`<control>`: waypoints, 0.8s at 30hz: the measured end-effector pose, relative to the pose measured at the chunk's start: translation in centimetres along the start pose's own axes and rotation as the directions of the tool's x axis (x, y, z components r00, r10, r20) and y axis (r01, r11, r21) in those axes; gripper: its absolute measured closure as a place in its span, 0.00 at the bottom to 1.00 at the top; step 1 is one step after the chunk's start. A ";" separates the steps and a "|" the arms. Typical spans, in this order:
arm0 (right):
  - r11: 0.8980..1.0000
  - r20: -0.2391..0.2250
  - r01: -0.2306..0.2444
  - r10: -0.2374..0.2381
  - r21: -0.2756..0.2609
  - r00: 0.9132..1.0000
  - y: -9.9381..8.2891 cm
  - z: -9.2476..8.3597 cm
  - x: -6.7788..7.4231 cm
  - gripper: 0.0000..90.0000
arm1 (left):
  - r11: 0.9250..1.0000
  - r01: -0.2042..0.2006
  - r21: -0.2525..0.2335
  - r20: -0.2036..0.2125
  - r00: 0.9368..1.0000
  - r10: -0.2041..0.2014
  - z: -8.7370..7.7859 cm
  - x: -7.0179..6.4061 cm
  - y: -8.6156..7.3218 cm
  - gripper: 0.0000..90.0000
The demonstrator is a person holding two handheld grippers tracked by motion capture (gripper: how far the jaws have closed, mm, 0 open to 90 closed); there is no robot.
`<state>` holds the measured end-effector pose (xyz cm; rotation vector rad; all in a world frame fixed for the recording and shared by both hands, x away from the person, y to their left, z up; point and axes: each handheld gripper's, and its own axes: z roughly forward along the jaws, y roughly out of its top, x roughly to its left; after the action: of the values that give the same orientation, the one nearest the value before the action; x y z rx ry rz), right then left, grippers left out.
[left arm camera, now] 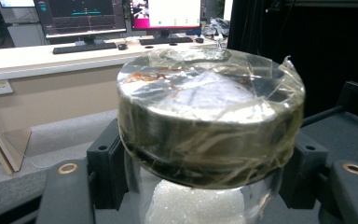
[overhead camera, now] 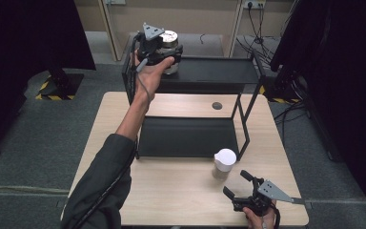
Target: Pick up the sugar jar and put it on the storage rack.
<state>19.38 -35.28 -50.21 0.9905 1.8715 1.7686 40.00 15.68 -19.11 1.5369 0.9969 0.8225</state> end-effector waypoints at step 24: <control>1.000 -0.003 0.001 -0.001 0.003 1.000 0.0 0.1 0.0 0.01 | 0.996 0.074 -0.038 -0.049 0.996 -0.076 0.5 -0.4 -1.4 0.09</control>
<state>19.39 -35.21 -50.20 0.9886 1.8764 1.7685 40.03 15.21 -20.59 1.4451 1.0648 0.8255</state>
